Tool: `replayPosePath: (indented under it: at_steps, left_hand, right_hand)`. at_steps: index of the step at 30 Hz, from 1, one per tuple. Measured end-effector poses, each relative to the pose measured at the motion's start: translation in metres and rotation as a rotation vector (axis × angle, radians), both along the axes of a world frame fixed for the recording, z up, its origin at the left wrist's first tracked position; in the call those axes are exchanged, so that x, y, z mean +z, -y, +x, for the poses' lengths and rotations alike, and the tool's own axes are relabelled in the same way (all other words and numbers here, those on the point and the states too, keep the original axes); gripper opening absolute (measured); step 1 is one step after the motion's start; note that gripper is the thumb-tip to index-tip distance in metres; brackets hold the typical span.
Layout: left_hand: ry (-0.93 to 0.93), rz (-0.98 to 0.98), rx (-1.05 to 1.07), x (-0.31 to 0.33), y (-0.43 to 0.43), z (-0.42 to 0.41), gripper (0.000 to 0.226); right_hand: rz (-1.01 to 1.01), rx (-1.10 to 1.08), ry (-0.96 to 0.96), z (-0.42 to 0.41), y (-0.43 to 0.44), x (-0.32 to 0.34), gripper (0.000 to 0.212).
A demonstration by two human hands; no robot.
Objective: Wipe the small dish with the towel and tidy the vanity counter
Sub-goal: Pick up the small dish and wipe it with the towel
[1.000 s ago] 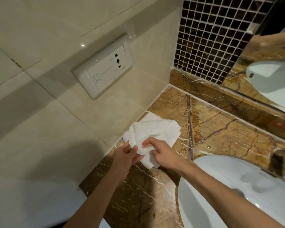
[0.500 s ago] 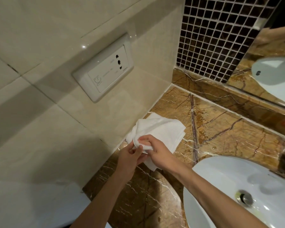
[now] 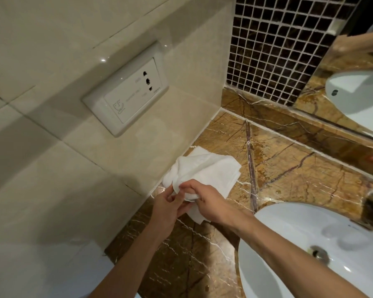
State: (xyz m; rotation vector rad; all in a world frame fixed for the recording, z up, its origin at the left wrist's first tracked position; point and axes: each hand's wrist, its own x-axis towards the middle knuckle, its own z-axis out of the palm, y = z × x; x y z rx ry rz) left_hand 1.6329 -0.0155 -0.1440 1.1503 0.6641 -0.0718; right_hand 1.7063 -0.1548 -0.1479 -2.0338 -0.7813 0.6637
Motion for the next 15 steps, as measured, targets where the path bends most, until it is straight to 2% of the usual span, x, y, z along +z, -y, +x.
replayPosePath:
  at_steps: [8,15]
  left_hand:
    - [-0.023,-0.107,0.03,0.001,-0.005,0.0,0.03]
    - [-0.065,-0.041,0.036,0.0,-0.002,0.002,0.033]
  right_hand:
    - [-0.026,0.117,0.081,0.009,0.026,0.0,0.059]
    - [-0.263,0.174,0.271,0.026,0.032,-0.001,0.066]
